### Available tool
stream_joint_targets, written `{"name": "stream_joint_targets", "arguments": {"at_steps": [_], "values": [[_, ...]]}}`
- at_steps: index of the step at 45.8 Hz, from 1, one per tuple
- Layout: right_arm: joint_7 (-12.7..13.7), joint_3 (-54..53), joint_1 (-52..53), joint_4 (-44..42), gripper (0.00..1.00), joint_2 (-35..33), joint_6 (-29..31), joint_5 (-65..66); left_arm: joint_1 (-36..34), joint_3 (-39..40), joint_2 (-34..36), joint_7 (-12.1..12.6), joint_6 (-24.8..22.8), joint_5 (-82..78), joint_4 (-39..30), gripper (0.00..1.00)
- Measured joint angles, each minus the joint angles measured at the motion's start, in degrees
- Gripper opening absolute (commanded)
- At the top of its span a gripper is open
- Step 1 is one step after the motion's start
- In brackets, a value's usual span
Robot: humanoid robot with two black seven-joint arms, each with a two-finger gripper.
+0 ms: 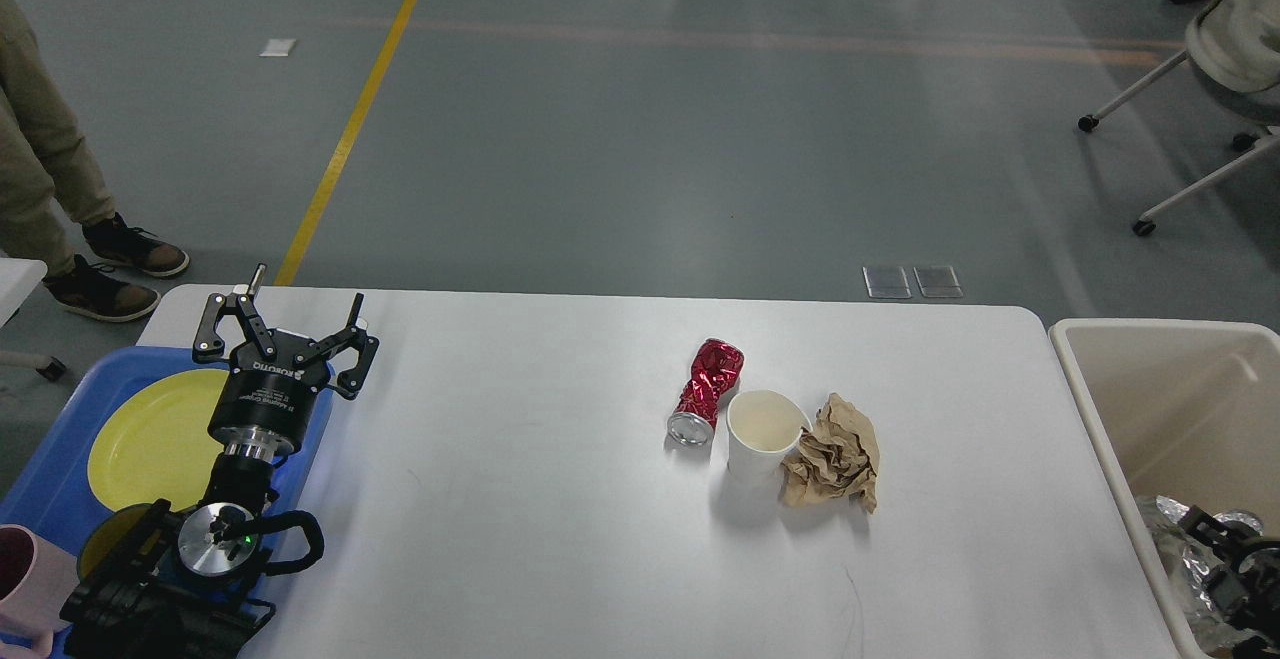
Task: Tidy desktop
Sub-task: 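Lift the white paper cup and drop it into the white bin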
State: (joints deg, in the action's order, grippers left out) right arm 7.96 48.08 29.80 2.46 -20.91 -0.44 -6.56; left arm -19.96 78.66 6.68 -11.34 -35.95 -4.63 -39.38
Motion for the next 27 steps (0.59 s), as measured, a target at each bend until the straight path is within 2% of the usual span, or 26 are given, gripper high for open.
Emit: {"name": "stream_joint_targets", "arguments": {"at_steps": [5,11,21,27], "values": [[-0.03,-0.03,0.46,-0.11,1.0,-0.15,0.58,0.0,0.0,0.0,0.0,0.0,0.0,0.0,0.0,0.96],[0.3,-0.23,3.04,0.11,1.0,-1.14,5.03,0.03,0.0,0.0,0.0,0.0,0.0,0.0,0.0,0.96],[0.97,1.19,14.26,2.49,1.0,-4.8,21.51,2.26,0.0,0.0,0.0,0.0,0.0,0.0,0.0,0.96],[1.42,4.08,25.62,10.45,1.0,-7.18,27.77,6.9,0.0,0.0,0.0,0.0,0.0,0.0,0.0,0.96]]}}
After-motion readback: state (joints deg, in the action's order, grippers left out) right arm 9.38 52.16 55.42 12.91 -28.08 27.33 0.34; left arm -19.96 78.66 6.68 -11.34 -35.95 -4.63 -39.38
